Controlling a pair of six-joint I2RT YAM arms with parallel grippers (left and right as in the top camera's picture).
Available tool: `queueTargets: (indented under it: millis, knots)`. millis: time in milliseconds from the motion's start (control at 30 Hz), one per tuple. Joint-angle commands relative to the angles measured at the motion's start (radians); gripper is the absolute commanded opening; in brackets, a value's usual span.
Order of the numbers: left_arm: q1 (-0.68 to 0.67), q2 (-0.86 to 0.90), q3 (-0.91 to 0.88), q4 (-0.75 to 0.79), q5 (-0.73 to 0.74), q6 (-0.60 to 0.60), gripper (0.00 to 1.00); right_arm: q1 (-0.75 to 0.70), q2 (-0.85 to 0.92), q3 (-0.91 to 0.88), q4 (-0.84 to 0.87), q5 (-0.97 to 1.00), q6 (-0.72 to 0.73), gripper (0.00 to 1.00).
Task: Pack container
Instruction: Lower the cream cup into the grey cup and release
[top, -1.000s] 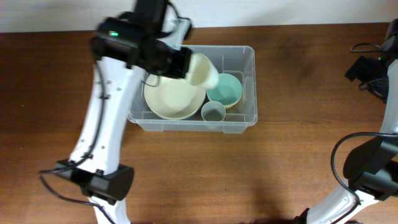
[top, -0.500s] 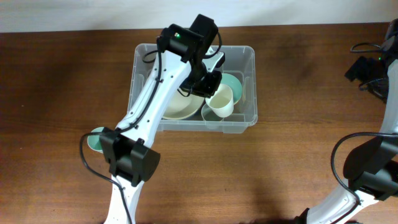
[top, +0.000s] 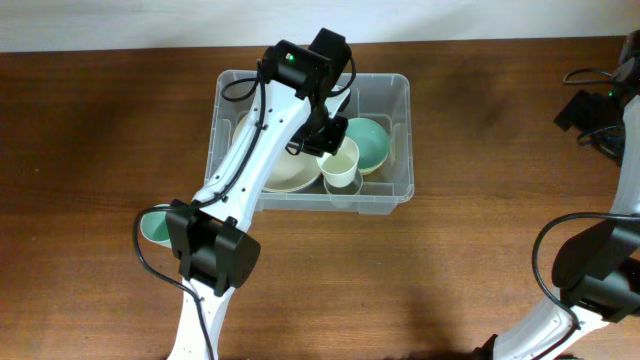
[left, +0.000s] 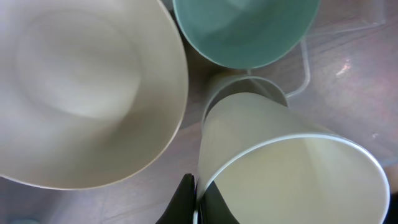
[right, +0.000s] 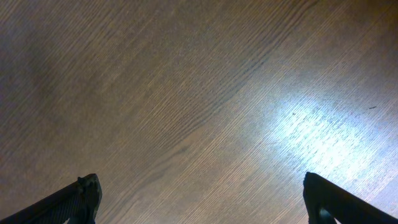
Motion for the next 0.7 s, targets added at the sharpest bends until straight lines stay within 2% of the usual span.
queueTargets:
  millis: [0, 667]
  knots:
    - [-0.001, 0.018, 0.003, -0.002, -0.024, -0.016, 0.01, -0.002, 0.01, -0.006, 0.0, 0.016, -0.008, 0.99]
    - [-0.002, 0.019, -0.027, -0.001, -0.005, -0.015, 0.01, -0.002, 0.01, -0.006, 0.0, 0.016, -0.008, 0.99]
